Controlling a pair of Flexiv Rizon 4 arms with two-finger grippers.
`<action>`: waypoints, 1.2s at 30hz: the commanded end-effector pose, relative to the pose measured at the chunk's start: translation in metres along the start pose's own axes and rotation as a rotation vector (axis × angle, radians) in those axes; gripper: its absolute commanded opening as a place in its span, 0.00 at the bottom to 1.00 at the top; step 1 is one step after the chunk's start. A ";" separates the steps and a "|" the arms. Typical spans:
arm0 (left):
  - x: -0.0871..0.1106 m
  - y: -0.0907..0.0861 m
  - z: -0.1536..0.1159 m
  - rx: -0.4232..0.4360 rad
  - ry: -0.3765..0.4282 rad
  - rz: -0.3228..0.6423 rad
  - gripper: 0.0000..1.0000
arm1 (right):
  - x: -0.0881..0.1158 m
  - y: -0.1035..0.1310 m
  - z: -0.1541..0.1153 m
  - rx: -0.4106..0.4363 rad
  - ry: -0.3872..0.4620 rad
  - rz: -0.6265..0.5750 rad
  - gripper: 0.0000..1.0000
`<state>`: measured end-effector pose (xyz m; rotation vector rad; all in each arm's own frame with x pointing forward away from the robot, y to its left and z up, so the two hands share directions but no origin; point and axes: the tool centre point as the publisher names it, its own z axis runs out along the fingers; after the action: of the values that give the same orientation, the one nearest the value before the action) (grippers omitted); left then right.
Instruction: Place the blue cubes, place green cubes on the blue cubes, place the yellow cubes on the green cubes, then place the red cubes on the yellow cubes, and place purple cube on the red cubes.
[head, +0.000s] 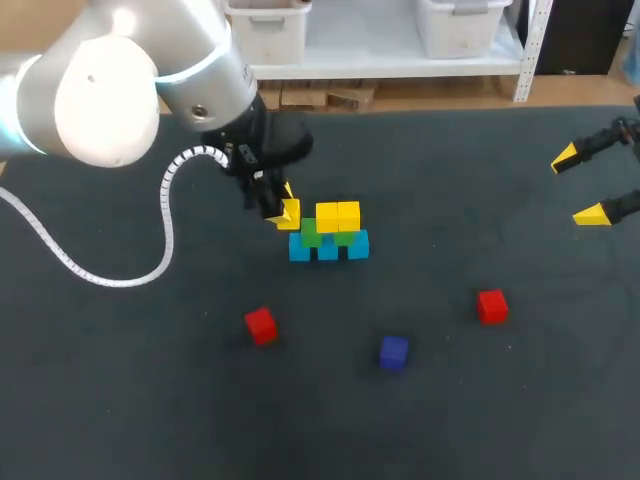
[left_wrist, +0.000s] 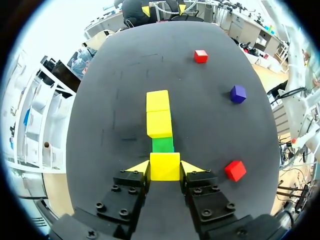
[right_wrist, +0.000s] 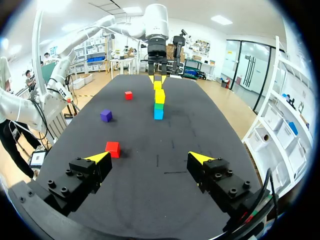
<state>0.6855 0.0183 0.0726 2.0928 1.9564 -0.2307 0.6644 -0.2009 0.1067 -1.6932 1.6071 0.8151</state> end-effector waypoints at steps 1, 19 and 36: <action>-0.003 0.003 0.004 0.007 0.005 -0.001 0.00 | 0.000 0.000 0.000 0.000 -0.001 -0.001 1.00; -0.010 0.007 0.008 0.011 0.005 0.006 0.00 | 0.000 0.000 0.000 0.000 -0.001 -0.001 1.00; -0.012 0.011 0.011 0.017 0.004 0.015 0.00 | 0.000 0.000 0.000 0.000 -0.001 -0.001 1.00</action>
<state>0.6928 0.0040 0.0665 2.1115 1.9450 -0.2375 0.6644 -0.2009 0.1067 -1.6932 1.6071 0.8151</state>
